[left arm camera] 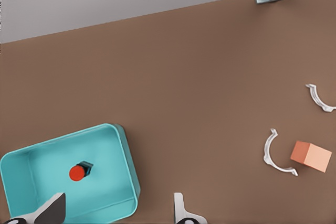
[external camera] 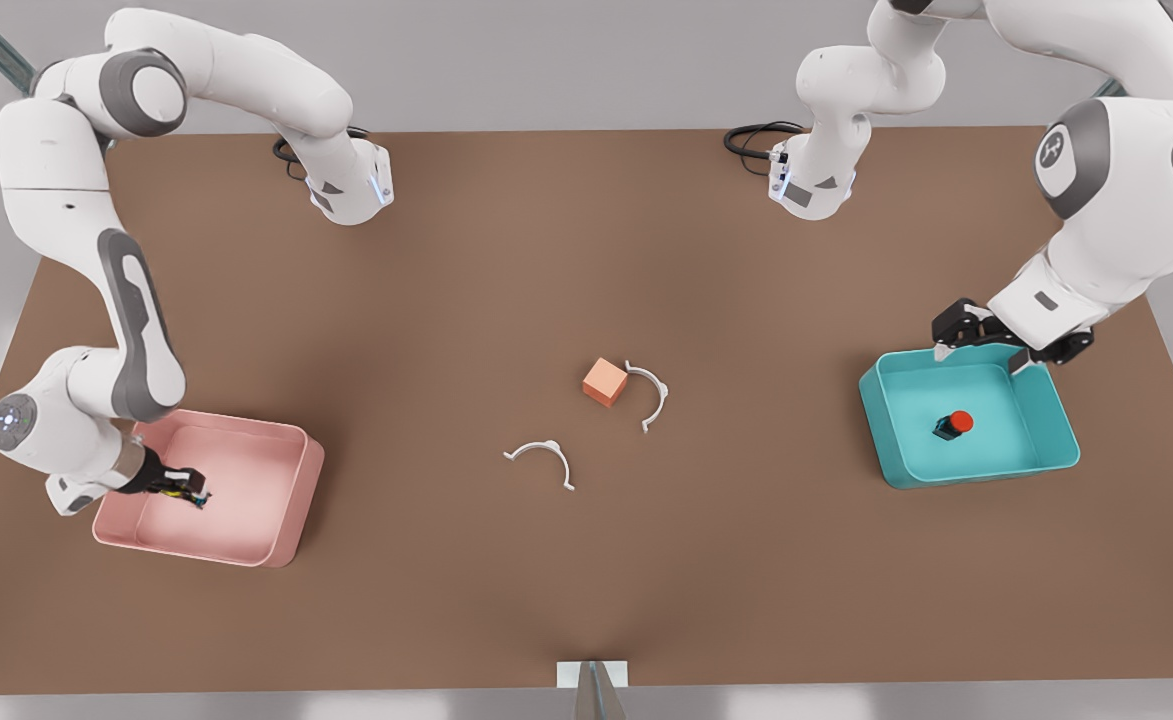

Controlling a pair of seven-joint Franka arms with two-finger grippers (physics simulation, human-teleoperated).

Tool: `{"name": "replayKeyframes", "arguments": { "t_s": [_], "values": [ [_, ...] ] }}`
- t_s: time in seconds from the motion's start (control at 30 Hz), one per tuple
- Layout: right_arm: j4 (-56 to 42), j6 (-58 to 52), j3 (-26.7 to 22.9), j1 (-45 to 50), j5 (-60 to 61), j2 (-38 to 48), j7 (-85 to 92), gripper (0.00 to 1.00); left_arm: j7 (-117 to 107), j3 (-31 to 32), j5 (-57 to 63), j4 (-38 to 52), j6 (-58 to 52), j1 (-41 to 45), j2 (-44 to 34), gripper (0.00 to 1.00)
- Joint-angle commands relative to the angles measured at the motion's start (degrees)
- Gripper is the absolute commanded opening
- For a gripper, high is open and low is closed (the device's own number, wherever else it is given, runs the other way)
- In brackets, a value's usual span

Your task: Place the red button in the blue storage box with the left arm, and place the yellow button in the pink storage box with the right arm

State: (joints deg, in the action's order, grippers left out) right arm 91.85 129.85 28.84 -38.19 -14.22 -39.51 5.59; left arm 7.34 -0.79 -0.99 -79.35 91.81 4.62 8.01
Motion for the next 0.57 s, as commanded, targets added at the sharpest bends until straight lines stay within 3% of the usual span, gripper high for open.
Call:
{"name": "replayKeyframes", "arguments": {
  "t_s": [0.0, 0.1, 0.23, 0.27, 0.3, 0.33, 0.4, 0.47, 0.53],
  "values": [
    [-0.44, 0.58, -0.01, 0.04, -0.02, -0.48, 23.59, 0.98, -11.65, 0.0, 0.11, 0.07, -0.76, -0.05, -0.09, 1.0],
    [-3.25, -3.62, 0.87, 3.37, -0.98, 1.97, 17.18, 1.0, -11.56, 0.0, -0.07, 0.07, -0.76, 0.04, -0.09, 1.0],
    [-26.63, -41.33, 0.87, 23.24, -4.41, 9.62, -8.14, 1.0, -11.65, 0.09, -0.07, 0.07, -0.85, 0.21, -0.18, 1.0],
    [-27.25, -42.75, 0.87, 23.6, -4.06, 13.4, -10.78, 1.0, -11.65, 0.09, -0.07, 0.07, -0.85, 0.3, -0.18, 1.0],
    [-22.43, -42.31, -7.89, 30.26, -0.82, 21.05, -11.92, 1.0, -11.65, 0.09, 0.02, 0.07, -0.85, 0.3, -0.18, 1.0],
    [-21.28, -43.01, -25.04, 40.9, 7.89, 22.81, -10.96, 0.99, -11.82, 0.09, 0.11, 0.07, -0.85, 0.48, -0.18, 1.0],
    [-10.2, -39.49, -28.31, 43.72, 8.95, 28.7, -11.13, 0.98, -12.0, 0.09, 0.28, 2.43, -4.35, 1.09, 0.08, 1.0],
    [-10.73, -39.23, -39.38, 53.48, 12.9, 28.88, -9.55, 1.0, -12.0, 0.09, 0.28, 3.06, -5.24, 1.18, 0.43, 1.0],
    [-11.79, -37.74, -39.39, 54.27, 12.11, 28.09, -9.03, 1.0, -12.0, 0.09, 0.28, 3.06, -5.33, 1.18, 0.61, 1.0]
  ]
}}
